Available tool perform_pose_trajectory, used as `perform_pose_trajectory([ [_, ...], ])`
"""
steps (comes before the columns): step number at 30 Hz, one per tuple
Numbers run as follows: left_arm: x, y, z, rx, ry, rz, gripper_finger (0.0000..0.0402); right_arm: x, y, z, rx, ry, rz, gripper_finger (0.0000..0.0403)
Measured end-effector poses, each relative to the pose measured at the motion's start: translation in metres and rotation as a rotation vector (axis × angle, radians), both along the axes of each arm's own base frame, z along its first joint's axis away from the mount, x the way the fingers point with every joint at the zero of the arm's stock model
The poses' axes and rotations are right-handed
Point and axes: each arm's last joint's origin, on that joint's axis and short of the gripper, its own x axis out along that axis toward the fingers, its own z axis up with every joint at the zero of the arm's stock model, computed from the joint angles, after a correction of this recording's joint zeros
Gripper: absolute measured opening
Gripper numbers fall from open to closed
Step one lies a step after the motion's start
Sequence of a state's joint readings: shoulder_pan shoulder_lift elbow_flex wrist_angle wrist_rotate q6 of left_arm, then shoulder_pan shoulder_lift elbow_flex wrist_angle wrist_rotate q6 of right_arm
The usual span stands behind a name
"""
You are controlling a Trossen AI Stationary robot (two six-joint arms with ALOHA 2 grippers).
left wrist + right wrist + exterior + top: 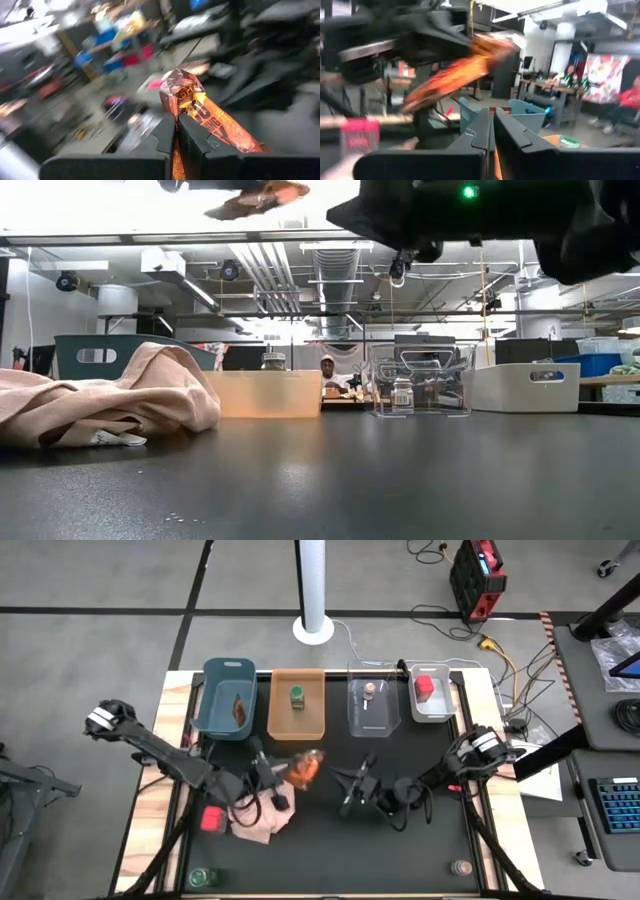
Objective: Sort spices by type
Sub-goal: Put the orange seasoning pack into the blue bin
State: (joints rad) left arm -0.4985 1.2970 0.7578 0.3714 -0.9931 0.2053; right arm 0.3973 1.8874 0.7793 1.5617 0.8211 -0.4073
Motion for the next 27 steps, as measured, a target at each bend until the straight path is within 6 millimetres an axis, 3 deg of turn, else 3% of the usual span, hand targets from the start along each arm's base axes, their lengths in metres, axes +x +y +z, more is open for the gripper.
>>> perform_pose_trajectory([
  [4, 0.012, -0.012, -0.004, 0.073, -0.048, -0.001, 0.0, 0.002, 0.003, 0.01, 0.138, -0.093, 0.045, 0.0038],
  [11, 0.022, -0.014, -0.013, 0.191, -0.027, 0.306, 0.0, -0.005, 0.003, 0.042, 0.185, -0.117, 0.116, 0.0145],
  [16, 0.028, -0.019, -0.017, 0.155, -0.106, 0.207, 0.0, 0.003, -0.006, 0.047, 0.324, 0.022, 0.295, 0.0217],
  [20, 0.026, -0.025, -0.013, 0.107, -0.179, 0.15, 0.0, 0.018, -0.019, 0.052, 0.37, 0.085, 0.264, 0.0255],
  [23, 0.027, -0.028, -0.01, 0.135, -0.168, 0.136, 0.0, 0.028, -0.021, 0.056, 0.312, 0.109, 0.386, 0.0257],
  [27, 0.028, -0.028, -0.008, 0.171, -0.169, 0.089, 0.0, 0.041, -0.033, 0.054, 0.195, 0.142, 0.339, 0.0198],
])
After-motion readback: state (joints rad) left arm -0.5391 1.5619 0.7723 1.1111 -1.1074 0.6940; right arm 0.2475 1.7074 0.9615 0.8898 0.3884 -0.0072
